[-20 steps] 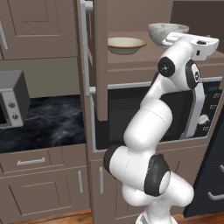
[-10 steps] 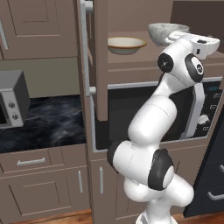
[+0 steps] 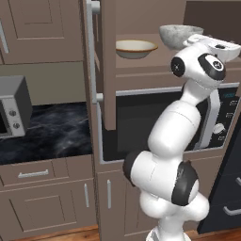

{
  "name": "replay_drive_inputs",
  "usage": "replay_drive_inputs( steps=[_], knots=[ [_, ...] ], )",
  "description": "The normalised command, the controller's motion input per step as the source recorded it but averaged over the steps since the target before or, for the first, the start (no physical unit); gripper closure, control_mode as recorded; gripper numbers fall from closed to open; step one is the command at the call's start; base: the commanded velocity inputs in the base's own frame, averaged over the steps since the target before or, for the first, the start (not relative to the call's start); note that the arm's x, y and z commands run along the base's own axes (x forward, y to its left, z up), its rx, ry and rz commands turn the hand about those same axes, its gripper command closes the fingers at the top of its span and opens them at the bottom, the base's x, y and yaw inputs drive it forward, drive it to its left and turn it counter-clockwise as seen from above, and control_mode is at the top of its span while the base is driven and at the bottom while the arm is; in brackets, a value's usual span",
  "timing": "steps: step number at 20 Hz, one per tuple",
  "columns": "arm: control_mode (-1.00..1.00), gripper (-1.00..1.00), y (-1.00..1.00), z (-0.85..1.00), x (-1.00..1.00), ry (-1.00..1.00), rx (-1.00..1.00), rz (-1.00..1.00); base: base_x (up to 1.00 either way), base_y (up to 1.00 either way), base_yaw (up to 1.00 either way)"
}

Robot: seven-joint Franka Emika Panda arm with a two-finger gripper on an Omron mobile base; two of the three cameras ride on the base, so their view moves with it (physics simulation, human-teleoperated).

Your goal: Move the bowls from the cabinet to the plates on the dining table.

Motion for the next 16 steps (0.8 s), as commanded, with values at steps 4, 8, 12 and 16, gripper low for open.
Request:
replay_drive_inputs(
  steps=[4,8,12,16],
  knots=[
    [-1.0,-1.0,-0.09,0.01,-0.3,-0.02,0.03,-0.13,0.0,0.0,0.0],
    [-1.0,-1.0,-0.11,0.02,-0.28,-0.02,0.01,-0.14,0.0,0.0,0.0],
    [-1.0,-1.0,-0.12,0.09,-0.25,-0.01,0.01,-0.14,0.0,0.0,0.0],
    [-1.0,-1.0,-0.06,0.22,-0.25,-0.01,0.03,-0.16,0.0,0.0,0.0]
  ],
)
